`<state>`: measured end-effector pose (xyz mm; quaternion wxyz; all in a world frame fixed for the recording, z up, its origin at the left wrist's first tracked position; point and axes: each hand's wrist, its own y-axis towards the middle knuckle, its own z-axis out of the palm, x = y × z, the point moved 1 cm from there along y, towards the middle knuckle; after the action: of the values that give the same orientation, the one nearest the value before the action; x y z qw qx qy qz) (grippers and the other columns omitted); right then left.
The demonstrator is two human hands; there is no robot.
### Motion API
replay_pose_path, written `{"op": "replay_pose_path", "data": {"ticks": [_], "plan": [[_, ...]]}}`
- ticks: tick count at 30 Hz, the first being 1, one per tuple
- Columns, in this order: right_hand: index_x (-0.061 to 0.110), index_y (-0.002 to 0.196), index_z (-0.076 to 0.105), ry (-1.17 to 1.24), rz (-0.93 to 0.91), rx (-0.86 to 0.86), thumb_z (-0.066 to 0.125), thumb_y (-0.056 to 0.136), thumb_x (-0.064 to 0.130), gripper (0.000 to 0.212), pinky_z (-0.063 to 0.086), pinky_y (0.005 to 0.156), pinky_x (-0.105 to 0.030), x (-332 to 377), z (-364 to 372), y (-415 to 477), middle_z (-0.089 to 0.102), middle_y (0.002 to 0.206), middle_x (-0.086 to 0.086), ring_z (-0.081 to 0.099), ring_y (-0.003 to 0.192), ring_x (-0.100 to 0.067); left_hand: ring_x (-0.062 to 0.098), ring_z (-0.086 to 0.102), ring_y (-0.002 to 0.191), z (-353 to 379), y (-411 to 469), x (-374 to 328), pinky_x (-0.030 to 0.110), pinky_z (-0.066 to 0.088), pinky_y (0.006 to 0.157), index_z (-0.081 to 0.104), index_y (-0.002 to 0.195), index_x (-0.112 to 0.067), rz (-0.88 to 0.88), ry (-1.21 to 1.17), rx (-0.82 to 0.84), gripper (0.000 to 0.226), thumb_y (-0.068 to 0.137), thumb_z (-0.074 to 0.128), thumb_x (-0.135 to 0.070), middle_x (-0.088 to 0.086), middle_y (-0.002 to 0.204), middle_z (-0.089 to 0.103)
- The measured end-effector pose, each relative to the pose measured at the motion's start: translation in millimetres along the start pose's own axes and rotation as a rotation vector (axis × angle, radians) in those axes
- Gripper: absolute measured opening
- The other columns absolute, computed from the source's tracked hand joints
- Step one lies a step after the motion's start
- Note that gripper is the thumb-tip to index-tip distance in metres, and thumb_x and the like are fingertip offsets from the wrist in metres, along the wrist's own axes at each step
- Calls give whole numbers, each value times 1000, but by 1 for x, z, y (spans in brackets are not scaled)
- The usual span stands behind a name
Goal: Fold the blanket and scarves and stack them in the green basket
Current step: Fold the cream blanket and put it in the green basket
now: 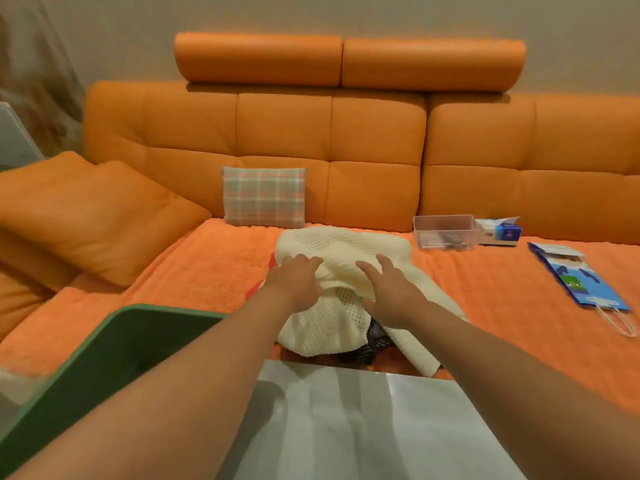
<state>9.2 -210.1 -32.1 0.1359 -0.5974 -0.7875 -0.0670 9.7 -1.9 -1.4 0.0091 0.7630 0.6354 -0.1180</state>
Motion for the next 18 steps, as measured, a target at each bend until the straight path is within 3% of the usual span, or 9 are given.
{"op": "replay_pose_path", "data": {"ticks": [2, 4, 6, 7, 9, 11, 13, 18], "plan": [[42, 156, 0, -14, 14, -90, 63, 93, 36, 89, 46, 102, -50, -7, 17, 11, -16, 165, -5, 12, 150, -34, 35, 18, 146, 15, 14, 2, 53, 33, 109, 15, 156, -31, -22, 58, 5, 68, 97, 48, -38, 4, 161, 16], [45, 154, -13, -20, 56, -99, 63, 94, 35, 98, 43, 105, -53, -16, 31, 26, -14, 165, -7, 18, 148, -35, 38, 13, 147, 24, 28, 5, 54, 30, 112, 4, 156, -36, -56, 79, 29, 76, 97, 51, -38, 5, 164, 4], [42, 152, -22, -99, 75, -110, 58, 96, 33, 99, 37, 106, -53, -23, 47, 34, 26, 159, -14, 43, 132, -33, 38, 24, 142, 36, 36, 4, 50, 35, 108, 2, 156, -37, -71, 123, 3, 76, 97, 50, -29, 10, 159, 17], [39, 152, -23, -169, 73, -135, 55, 96, 28, 97, 34, 106, -52, -25, 53, 37, 51, 140, -11, 52, 119, -30, 37, 29, 138, 40, 37, 4, 47, 38, 105, 7, 156, -36, -69, 144, -39, 73, 97, 48, -25, 11, 154, 28], [34, 157, -9, -285, 77, -213, 48, 95, 20, 86, 32, 105, -49, -26, 57, 38, 64, 113, -3, 56, 107, -27, 32, 37, 134, 40, 33, 1, 43, 39, 102, 22, 153, -35, -57, 137, -134, 63, 97, 46, -20, 8, 146, 42], [34, 155, 23, -339, 72, -273, 43, 95, 16, 65, 33, 99, -45, -29, 55, 31, 61, 116, -1, 51, 112, -26, 29, 42, 132, 38, 22, -3, 38, 39, 100, 36, 149, -32, -20, 128, -210, 54, 98, 44, -17, 6, 145, 44], [37, 142, 43, -373, 37, -339, 42, 97, 19, 48, 35, 93, -43, -34, 45, 15, 59, 117, 0, 48, 113, -25, 28, 45, 128, 33, 6, -10, 35, 41, 94, 41, 146, -32, 23, 138, -256, 55, 96, 41, -9, 6, 142, 46], [30, 125, 60, -154, -10, -534, 48, 94, 23, 33, 42, 87, -43, -44, 3, -45, 61, 102, -3, 48, 101, -26, 27, 46, 122, 13, -42, -38, 34, 42, 88, 47, 144, -29, 185, -20, -267, 61, 92, 39, 3, 6, 134, 49]]}}
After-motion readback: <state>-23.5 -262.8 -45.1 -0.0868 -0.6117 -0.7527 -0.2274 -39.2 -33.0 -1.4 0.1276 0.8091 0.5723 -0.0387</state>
